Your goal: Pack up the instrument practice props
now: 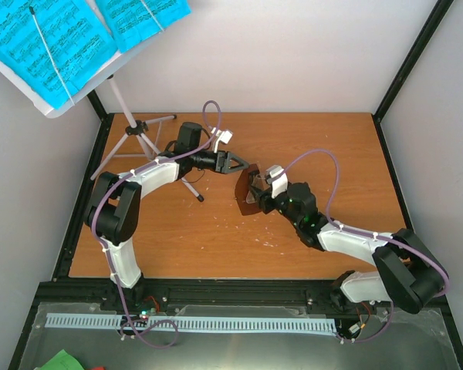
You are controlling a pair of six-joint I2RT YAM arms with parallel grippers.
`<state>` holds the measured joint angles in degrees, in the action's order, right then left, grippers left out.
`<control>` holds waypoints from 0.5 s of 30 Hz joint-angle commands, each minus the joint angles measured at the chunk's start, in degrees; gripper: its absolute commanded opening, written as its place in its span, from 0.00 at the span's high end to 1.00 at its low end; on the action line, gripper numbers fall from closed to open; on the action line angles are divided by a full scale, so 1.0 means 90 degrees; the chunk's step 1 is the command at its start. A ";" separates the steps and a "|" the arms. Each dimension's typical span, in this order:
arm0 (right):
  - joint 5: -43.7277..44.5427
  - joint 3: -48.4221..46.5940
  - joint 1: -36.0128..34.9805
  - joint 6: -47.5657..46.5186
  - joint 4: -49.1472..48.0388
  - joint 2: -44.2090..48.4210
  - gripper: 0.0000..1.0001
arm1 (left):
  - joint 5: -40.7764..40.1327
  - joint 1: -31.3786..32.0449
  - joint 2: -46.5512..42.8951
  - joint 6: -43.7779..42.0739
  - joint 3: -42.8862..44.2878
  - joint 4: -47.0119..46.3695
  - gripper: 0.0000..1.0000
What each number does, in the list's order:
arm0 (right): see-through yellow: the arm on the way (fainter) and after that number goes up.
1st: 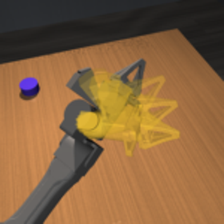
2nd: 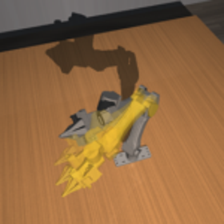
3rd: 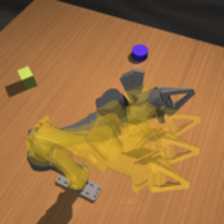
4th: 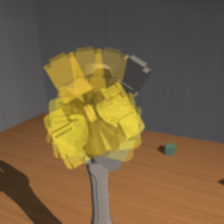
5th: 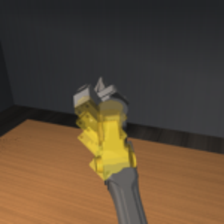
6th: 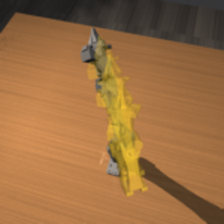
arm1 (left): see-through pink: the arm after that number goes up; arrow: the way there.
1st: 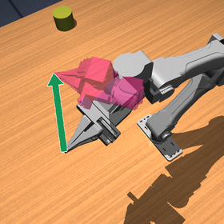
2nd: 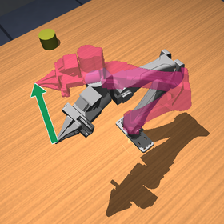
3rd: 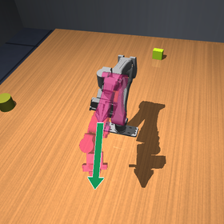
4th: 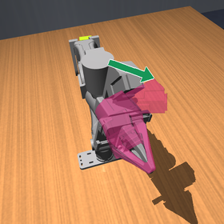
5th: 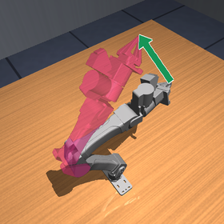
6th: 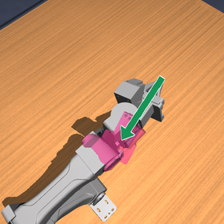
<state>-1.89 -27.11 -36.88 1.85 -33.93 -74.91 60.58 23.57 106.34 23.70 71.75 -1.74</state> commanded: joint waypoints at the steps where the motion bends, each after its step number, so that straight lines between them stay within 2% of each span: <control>1: 0.0205 0.0123 -0.0057 0.0100 -0.0423 0.0138 0.57 | -0.0075 0.0036 0.0088 -0.0056 0.0093 0.0027 0.41; 9: 0.0790 0.0270 -0.0334 0.0211 -0.0748 0.0121 0.57 | -0.0080 0.0037 0.0093 -0.0051 0.0092 0.0017 0.41; 15: 0.0874 0.0271 -0.0411 0.0201 -0.0922 -0.0050 0.57 | -0.0071 0.0036 0.0098 -0.0045 0.0083 0.0006 0.42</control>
<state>4.08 -24.97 -39.72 3.29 -38.50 -74.41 60.60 23.57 106.34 23.70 71.75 -1.74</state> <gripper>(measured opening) 0.600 0.586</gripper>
